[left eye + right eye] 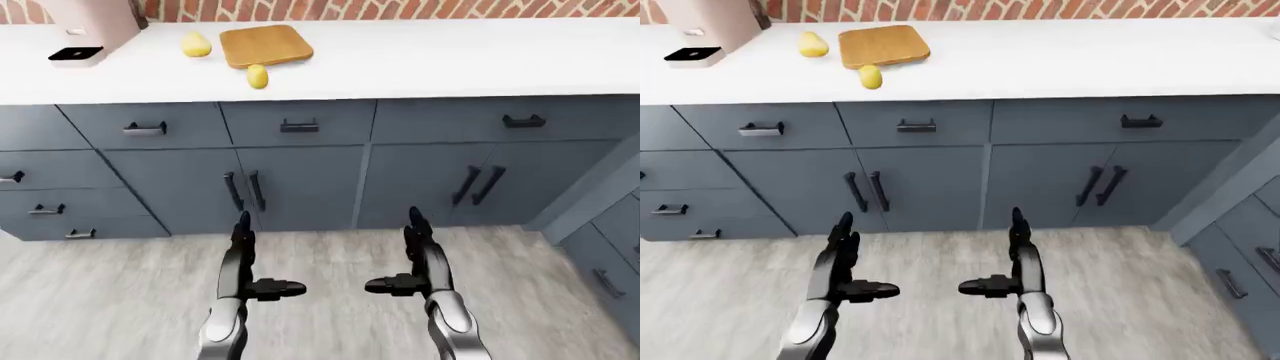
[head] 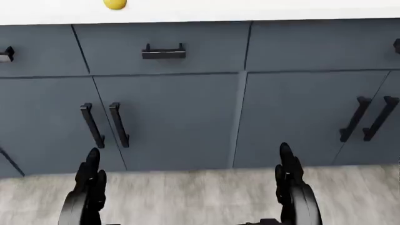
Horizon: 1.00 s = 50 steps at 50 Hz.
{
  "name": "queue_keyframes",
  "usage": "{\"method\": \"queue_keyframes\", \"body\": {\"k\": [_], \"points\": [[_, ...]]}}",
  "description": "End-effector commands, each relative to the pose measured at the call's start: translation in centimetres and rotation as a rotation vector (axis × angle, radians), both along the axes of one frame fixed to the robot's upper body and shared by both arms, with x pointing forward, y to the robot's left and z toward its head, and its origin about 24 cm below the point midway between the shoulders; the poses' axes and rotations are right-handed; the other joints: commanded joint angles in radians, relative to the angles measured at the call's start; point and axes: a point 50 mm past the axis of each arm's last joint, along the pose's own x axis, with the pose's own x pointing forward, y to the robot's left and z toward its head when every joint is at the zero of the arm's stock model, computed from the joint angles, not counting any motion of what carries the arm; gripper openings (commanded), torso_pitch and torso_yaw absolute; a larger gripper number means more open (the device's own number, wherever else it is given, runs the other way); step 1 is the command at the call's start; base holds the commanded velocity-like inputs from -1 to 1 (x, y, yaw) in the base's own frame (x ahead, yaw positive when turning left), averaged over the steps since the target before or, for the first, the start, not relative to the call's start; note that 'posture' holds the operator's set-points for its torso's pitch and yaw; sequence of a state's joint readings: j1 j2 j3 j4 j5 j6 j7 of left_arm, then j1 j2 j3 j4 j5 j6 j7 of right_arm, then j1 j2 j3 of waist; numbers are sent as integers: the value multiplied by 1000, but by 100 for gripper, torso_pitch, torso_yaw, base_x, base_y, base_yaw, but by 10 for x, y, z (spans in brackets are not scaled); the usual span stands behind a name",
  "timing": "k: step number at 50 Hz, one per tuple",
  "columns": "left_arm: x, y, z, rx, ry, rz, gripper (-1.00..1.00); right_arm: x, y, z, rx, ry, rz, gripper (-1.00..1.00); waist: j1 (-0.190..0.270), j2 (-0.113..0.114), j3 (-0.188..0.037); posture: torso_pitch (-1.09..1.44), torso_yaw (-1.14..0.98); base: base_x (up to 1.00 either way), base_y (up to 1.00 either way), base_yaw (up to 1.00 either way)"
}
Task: Place the bread and cheese on the cutting board.
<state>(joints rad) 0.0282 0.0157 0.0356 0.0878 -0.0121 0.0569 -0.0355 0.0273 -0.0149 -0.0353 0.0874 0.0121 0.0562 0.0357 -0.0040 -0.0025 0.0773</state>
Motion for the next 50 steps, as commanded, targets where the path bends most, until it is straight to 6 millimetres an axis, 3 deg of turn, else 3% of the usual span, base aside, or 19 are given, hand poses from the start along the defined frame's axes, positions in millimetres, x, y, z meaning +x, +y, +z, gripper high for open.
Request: {"method": "queue_keyframes", "body": {"k": [1,3,4,5,7,15,19,20,23,27,37,43,50], "points": [[11,0,30,-14,-166,-11,100,10,2,30,-19,-170,13,100,-2,-8,-1,0,0,0,0,0],[11,0,29,-14,-165,-12,100,9,3,31,-18,-170,15,100,7,-1,-61,0,0,0,0,0],[11,0,29,-14,-163,-12,100,9,2,30,-17,-171,14,100,7,-1,-52,0,0,0,0,0],[10,0,29,-14,-163,-12,100,8,2,30,-16,-170,14,100,6,-6,-17,0,0,0,0,0],[9,-1,30,-13,-163,-14,100,8,2,31,-16,-170,13,100,7,-7,-70,0,0,0,0,0],[14,-2,36,-39,-168,-31,100,12,0,41,31,-182,-1,100,8,-4,-81,0,0,0,0,0],[35,4,63,-48,-244,38,100,28,3,65,21,-208,9,100,8,-5,-89,0,0,0,0,0],[43,3,69,-30,-259,40,100,33,2,80,25,-229,6,100,9,-5,-90,0,0,0,0,0],[64,-3,101,-15,-304,15,100,53,0,125,10,-284,10,100,10,-5,-99,0,0,0,0,0],[92,-3,144,8,-349,-4,100,78,-4,171,-13,-316,5,100,11,-5,-98,0,0,0,0,0],[149,17,252,36,-416,13,100,116,-20,259,-68,-347,23,100,10,-8,-86,0,0,0,0,0],[159,11,303,124,-467,-27,100,128,-26,299,-78,-359,22,100,12,-9,-74,0,0,0,0,0],[159,24,345,133,-507,-1,100,131,-32,330,-107,-376,22,100,9,-10,-63,0,0,0,0,0]]}}
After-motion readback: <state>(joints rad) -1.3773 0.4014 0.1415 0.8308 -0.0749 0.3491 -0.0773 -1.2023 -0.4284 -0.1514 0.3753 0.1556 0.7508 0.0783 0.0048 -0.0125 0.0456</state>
